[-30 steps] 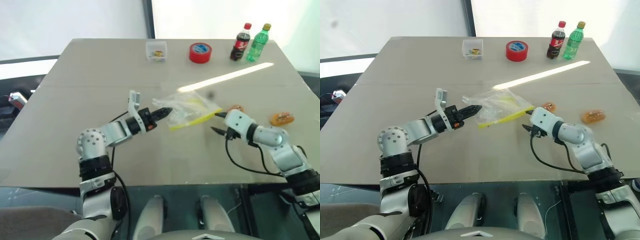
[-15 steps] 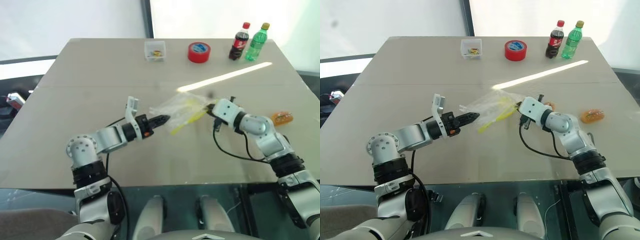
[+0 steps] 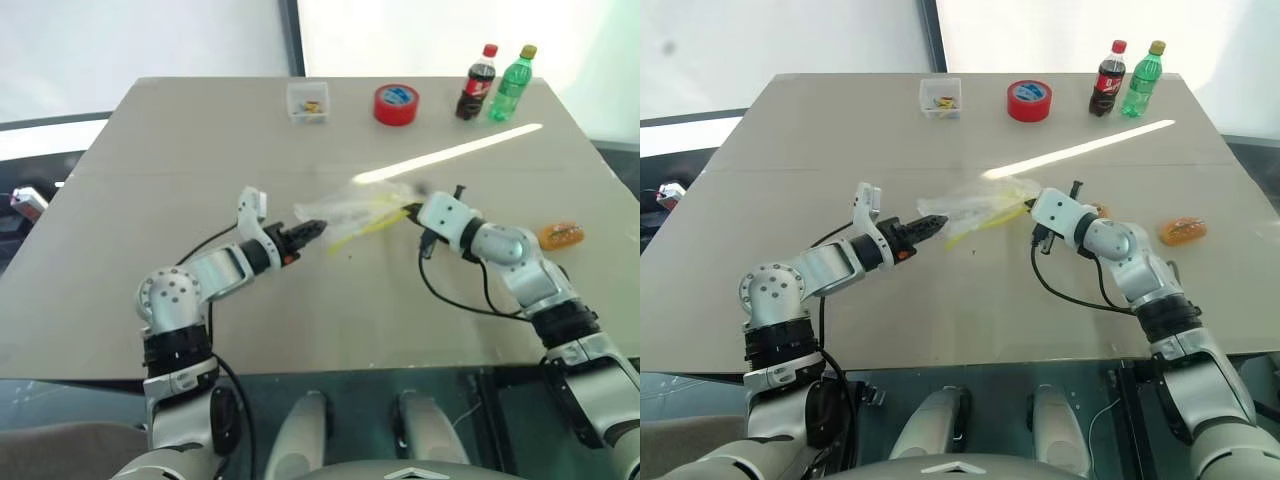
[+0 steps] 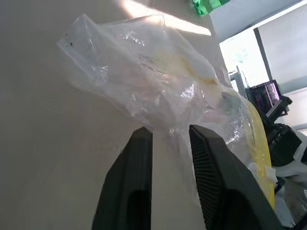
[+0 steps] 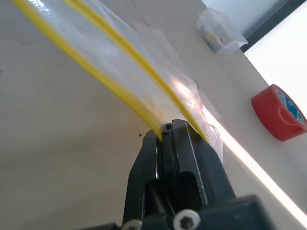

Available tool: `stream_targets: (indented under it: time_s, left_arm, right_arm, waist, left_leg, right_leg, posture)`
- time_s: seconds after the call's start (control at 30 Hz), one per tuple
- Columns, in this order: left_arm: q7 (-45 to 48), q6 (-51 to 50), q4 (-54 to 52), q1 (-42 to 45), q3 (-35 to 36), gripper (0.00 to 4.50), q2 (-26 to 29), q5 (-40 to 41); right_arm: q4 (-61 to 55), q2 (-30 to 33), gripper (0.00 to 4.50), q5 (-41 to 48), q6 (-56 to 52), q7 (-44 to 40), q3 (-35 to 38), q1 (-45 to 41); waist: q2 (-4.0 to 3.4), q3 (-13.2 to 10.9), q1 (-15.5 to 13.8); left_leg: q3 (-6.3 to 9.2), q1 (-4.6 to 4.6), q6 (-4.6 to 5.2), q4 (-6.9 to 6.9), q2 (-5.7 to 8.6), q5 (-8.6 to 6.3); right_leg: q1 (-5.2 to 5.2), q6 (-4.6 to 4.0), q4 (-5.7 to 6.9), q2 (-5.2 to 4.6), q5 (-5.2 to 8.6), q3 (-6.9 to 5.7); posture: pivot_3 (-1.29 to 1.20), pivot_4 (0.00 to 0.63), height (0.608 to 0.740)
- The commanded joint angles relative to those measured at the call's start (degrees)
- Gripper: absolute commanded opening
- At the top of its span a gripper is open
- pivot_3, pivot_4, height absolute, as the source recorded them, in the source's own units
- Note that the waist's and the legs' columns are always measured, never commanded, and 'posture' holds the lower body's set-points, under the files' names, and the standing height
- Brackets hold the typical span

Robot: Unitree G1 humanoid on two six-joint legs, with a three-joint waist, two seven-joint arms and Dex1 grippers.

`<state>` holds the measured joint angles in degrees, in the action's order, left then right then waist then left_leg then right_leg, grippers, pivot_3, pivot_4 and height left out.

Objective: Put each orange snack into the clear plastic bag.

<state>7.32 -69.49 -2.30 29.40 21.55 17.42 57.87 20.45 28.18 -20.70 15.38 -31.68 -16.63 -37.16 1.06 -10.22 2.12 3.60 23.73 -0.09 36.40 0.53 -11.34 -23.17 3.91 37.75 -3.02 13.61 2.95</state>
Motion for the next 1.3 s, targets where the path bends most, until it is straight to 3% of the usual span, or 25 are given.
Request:
stream_targets:
  time_s: [0.03, 0.17, 0.3, 0.47, 0.93, 1.03, 1.3]
  left_arm:
    - [10.89, 22.33, -8.35, -5.15, -11.84, 1.08, 9.55, -19.21]
    - [17.59, 41.63, -14.95, -7.63, -23.62, 1.08, 16.69, -36.18]
    - [21.62, 52.70, -17.07, -6.27, -31.09, 1.08, 19.91, -47.73]
    - [20.72, 60.43, -12.19, -7.04, -36.06, 1.08, 20.37, -59.32]
    - [21.37, 64.39, -1.46, -4.07, -35.08, 1.08, 14.70, -64.64]
    - [21.28, 65.28, -0.76, -4.35, -34.77, 0.29, 14.60, -65.18]
    - [22.73, 67.64, -6.65, -8.51, -31.79, 0.29, 12.54, -61.08]
  right_arm:
    - [1.07, -0.39, 0.00, -4.12, -6.14, 2.64, 0.02, -3.93]
    - [3.86, -1.86, 0.00, -5.61, -7.46, 3.33, -1.02, -7.01]
    - [4.70, -4.40, 0.00, -5.45, -9.79, 2.70, -1.36, -9.35]
    - [5.57, -6.07, 0.00, -5.51, -10.30, 2.77, -2.09, -11.82]
    - [4.69, -7.51, 0.00, -5.38, -10.55, 2.40, -2.40, -12.09]
    - [4.20, -7.25, 0.00, -5.41, -10.73, 2.32, -2.27, -11.72]
    - [4.40, -7.10, 0.00, -5.45, -10.66, 2.49, -2.34, -11.62]
  waist:
    - [-0.01, 0.00, 0.35]
    - [0.01, -0.01, -0.20]
    - [0.01, -0.01, -0.46]
    - [-0.01, -0.02, 0.06]
    - [-0.02, -0.03, 0.22]
    - [-0.02, -0.03, 0.30]
    - [-0.02, -0.03, 0.26]
  left_leg:
    - [-0.06, -0.03, -0.01, -0.05, -0.02, 0.00]
    - [-0.12, 0.07, -0.21, -0.21, -0.02, 0.12]
    - [-0.13, 0.12, 0.04, -0.21, 0.03, -0.03]
    - [-0.13, 0.10, 0.06, -0.28, 0.03, -0.03]
    - [-0.16, 0.12, 0.07, -0.28, 0.02, -0.03]
    - [-0.14, 0.12, 0.07, -0.29, 0.02, -0.03]
    - [-0.16, 0.12, 0.07, -0.28, 0.00, -0.03]
  right_leg:
    - [-0.04, -0.01, 0.00, 0.02, 0.00, 0.07]
    - [-0.16, -0.05, -0.08, 0.00, 0.00, 0.10]
    - [-0.17, -0.04, -0.16, -0.09, 0.00, 0.10]
    - [-0.25, -0.03, -0.06, -0.04, 0.00, 0.10]
    - [-0.33, -0.01, 0.07, -0.02, 0.00, 0.11]
    - [-0.34, -0.01, 0.10, -0.01, 0.00, 0.11]
    - [-0.35, -0.02, 0.11, -0.03, 0.00, 0.12]
  posture:
    - [0.00, 0.150, 0.740]
    - [0.00, 0.150, 0.740]
    - [0.00, 0.150, 0.740]
    - [0.00, 0.150, 0.740]
    - [0.00, 0.150, 0.740]
    - [0.00, 0.150, 0.740]
    - [0.00, 0.150, 0.740]
